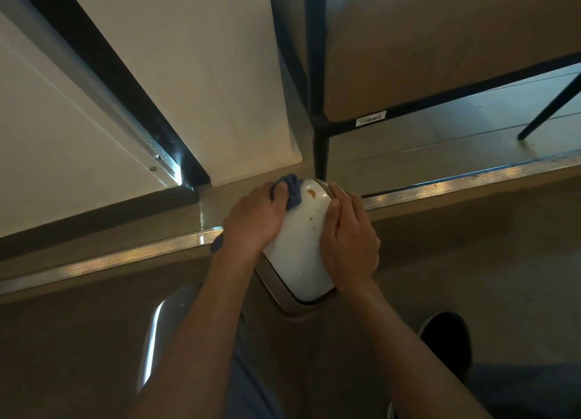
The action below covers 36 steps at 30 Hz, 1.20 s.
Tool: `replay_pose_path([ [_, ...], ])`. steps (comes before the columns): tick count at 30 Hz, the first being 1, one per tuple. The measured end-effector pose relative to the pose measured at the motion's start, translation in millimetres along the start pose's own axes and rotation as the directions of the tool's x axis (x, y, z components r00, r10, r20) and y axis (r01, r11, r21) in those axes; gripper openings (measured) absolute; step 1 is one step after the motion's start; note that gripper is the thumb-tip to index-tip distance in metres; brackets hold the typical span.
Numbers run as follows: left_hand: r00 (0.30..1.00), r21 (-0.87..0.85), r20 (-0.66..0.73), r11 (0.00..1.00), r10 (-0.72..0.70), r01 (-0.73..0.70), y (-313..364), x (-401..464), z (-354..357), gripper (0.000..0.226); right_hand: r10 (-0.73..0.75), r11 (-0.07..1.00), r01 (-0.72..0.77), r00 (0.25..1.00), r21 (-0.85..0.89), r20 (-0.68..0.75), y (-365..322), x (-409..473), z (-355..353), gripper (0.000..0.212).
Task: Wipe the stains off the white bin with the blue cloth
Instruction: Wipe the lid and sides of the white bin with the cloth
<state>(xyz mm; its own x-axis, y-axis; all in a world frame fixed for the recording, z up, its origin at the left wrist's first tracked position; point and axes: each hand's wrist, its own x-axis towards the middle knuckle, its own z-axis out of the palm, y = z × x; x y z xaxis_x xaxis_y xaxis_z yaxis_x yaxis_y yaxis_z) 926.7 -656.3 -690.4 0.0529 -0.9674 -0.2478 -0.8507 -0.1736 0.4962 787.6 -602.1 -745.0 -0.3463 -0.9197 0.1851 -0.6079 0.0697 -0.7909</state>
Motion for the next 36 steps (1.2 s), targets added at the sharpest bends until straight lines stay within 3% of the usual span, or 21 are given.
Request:
replay_pose_path([
  [4,0.983,0.144,0.12,0.977,0.14,-0.157,28,22,10,0.055,0.003,0.999,-0.004,1.0,-0.038,-0.01,-1,1,0,0.044],
  [8,0.926,-0.022,0.209,0.948,0.316,-0.319,7,22,3,0.057,0.01,0.999,-0.011,1.0,-0.039,-0.021,-4,1,0,0.045],
  [10,0.945,-0.13,0.215,0.966,0.246,-0.222,-8,22,-4,0.055,0.017,0.998,-0.018,1.0,-0.056,-0.024,-5,0,1,0.042],
  [14,0.963,-0.033,0.269,0.999,-0.03,0.04,11,35,-5,0.048,0.03,0.996,-0.03,1.0,-0.086,0.003,-6,-1,0,0.042],
  [17,0.962,0.064,0.268,0.995,0.06,-0.081,42,38,1,0.049,0.04,0.994,-0.039,0.999,-0.102,0.008,-8,0,-1,0.044],
  [21,0.917,-0.073,0.288,0.961,0.276,-0.266,9,25,-1,0.059,0.047,0.994,-0.046,0.999,-0.099,0.011,-10,-1,-1,0.047],
  [24,0.946,-0.214,0.276,0.971,0.168,-0.11,-34,18,-12,0.054,0.048,0.995,-0.045,0.998,-0.092,0.03,-11,0,0,0.046],
  [28,0.949,-0.066,0.316,0.997,-0.019,0.042,-16,40,-7,0.05,0.049,0.994,-0.046,0.998,-0.095,0.033,-10,0,-1,0.042],
  [30,0.951,-0.026,0.305,0.999,0.049,-0.043,9,46,2,0.052,0.05,0.994,-0.046,0.998,-0.097,0.033,-11,0,-1,0.042],
  [34,0.876,-0.037,0.267,0.912,0.403,-0.408,-1,19,1,0.053,0.039,0.995,-0.038,0.999,-0.088,0.01,-10,1,-3,0.05],
  [36,0.884,-0.156,0.21,0.907,0.418,-0.391,-31,4,-9,0.056,0.035,0.995,-0.033,0.999,-0.095,0.015,-12,0,-3,0.047],
])
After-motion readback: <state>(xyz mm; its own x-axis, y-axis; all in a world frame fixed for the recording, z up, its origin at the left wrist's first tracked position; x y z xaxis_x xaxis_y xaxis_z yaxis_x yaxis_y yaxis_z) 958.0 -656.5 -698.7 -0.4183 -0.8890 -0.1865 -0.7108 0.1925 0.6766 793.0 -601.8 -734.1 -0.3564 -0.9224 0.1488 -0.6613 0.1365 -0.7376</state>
